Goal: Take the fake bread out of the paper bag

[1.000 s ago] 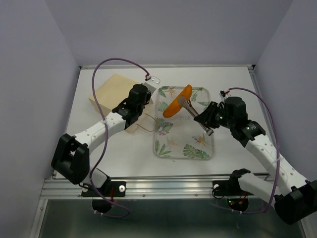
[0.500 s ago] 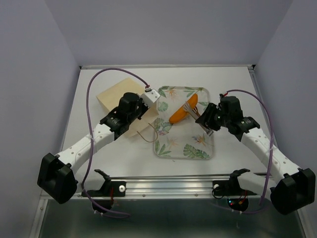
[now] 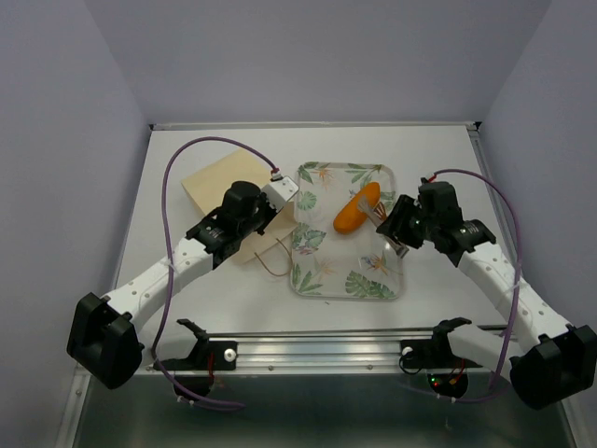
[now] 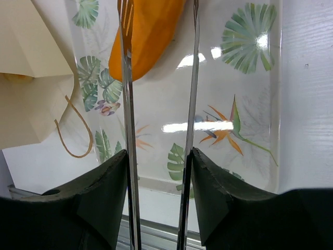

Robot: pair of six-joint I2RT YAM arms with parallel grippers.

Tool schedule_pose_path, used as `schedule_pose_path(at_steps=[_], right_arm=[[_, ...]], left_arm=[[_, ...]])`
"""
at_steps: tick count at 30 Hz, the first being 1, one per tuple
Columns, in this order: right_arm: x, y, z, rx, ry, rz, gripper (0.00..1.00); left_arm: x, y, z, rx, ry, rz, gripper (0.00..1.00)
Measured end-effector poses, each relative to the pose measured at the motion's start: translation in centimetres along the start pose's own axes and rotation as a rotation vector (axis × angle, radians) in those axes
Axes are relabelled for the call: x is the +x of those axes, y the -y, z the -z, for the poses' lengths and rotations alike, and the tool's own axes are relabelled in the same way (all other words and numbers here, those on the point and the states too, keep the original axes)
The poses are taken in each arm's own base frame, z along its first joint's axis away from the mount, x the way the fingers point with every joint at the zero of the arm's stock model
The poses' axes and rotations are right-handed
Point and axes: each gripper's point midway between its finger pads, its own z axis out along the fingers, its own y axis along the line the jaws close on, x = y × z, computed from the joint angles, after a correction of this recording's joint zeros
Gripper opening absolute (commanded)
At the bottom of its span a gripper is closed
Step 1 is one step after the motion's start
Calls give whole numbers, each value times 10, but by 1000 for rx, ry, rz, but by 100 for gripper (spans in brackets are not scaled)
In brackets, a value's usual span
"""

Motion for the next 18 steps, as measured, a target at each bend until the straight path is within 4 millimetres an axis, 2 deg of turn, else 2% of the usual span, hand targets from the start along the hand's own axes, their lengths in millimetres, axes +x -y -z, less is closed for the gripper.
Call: schedule_pose_path(at_steps=[4,11,18], right_arm=[[2,-9,9,-49,-12,37,49],[15,-47,41,-290,-65,153,45],[20,-51,44,-327,-88,180,44]], left_arm=[[-1,1,1,-6,17,22,0],[0,2,0,-13,28,54,0],[-3,-2,1,-37,37,75,0]])
